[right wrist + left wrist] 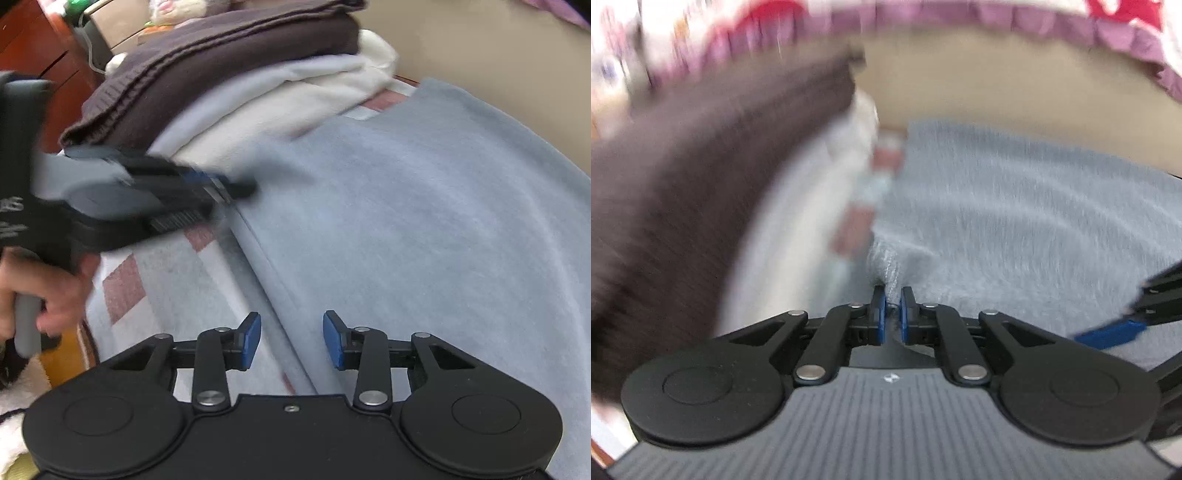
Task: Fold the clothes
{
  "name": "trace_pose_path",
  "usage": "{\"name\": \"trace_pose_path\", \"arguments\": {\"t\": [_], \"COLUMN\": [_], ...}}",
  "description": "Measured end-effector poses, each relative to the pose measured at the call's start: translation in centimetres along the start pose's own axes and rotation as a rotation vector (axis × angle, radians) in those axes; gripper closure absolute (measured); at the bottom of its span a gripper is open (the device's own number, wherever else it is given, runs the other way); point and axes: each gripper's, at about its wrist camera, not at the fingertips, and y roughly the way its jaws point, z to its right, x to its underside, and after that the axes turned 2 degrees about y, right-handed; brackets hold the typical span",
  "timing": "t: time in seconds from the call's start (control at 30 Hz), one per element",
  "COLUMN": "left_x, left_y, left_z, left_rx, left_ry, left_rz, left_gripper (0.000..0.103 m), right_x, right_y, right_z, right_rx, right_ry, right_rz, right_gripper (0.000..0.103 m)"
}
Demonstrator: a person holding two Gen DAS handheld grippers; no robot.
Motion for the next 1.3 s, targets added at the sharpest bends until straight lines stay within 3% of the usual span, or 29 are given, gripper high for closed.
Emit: {"name": "trace_pose_path", "arguments": {"t": [0.03,0.1,0.17,0.23,0.27,0.33,0.4,0.5,0.6,0.63,0.77,0.9,1.0,1.03,1.1,1.17,1.2,1.23,1.27,1.3], "left_x": [0.1,0.5,1.3,1.7,2.0,1.9,1.1,-0.2,-1.2,-1.1,0.9,2.6,2.1,1.9,2.0,2.3,2.5,2.7,2.9,3.1], "left_y": [-0.4,-0.3,0.6,1.4,1.8,2.1,1.1,-0.5,-1.9,-1.8,-1.0,-0.8,-0.9,-1.1,-1.4,-1.6,-1.7,-1.6,-1.7,-1.8], "left_z": [0.3,1.0,1.7,2.4,2.7,3.0,2.5,1.6,0.1,-0.2,-0.4,-0.1,0.0,0.2,0.7,1.1,1.1,1.1,1.3,1.4], "left_rx": [-0.033,-0.09,-0.131,-0.153,-0.164,-0.258,-0.235,-0.189,0.128,0.217,0.422,0.517,0.442,0.402,0.339,0.296,0.29,0.288,0.292,0.296], "left_ry": [0.031,0.101,0.16,0.21,0.234,0.282,0.236,0.158,-0.076,-0.151,-0.387,-0.538,-0.51,-0.475,-0.418,-0.378,-0.373,-0.375,-0.381,-0.387], "left_rz": [0.004,-0.012,-0.056,-0.1,-0.122,-0.119,-0.105,-0.082,-0.116,-0.148,-0.288,-0.365,-0.361,-0.359,-0.359,-0.366,-0.377,-0.397,-0.407,-0.415], "left_gripper": [0.095,0.095,0.095,0.093,0.085,0.076,0.073,0.059,0.059,0.059,0.059,0.059,0.059,0.059,0.059,0.059,0.059,0.059,0.059,0.058], "right_x": [0.5,4.3,9.6,15.7,18.6,24.0,29.1,35.1,39.0,39.8,41.8,42.8,43.3,43.6,44.1,43.4,43.0,42.2,41.1,40.0], "right_y": [-1.7,-7.7,-14.0,-17.8,-19.2,-21.9,-24.2,-26.3,-27.1,-26.9,-25.5,-23.9,-22.6,-22.4,-21.2,-20.6,-20.4,-20.7,-21.2,-21.7], "right_z": [0.6,2.5,4.8,7.1,8.2,9.7,11.0,12.2,14.3,15.2,18.0,19.2,20.0,20.1,20.8,21.0,21.1,21.1,20.8,20.4], "right_rx": [0.016,0.065,0.111,0.235,0.326,0.475,0.573,0.594,0.561,0.526,0.385,0.294,0.235,0.184,0.002,-0.012,-0.011,0.045,0.124,0.203], "right_ry": [0.03,0.148,0.302,0.436,0.48,0.605,0.742,0.936,1.102,1.154,1.305,1.382,1.452,1.497,1.619,1.645,1.653,1.606,1.519,1.426], "right_rz": [0.005,0.113,0.251,0.242,0.219,0.231,0.264,0.36,0.477,0.523,0.674,0.729,0.802,0.851,0.939,0.952,0.956,0.932,0.899,0.864], "right_gripper": [0.061,0.059,0.046,0.045,0.045,0.045,0.045,0.045,0.045,0.045,0.045,0.044,0.042,0.041,0.041,0.042,0.053,0.079,0.092,0.094]}}
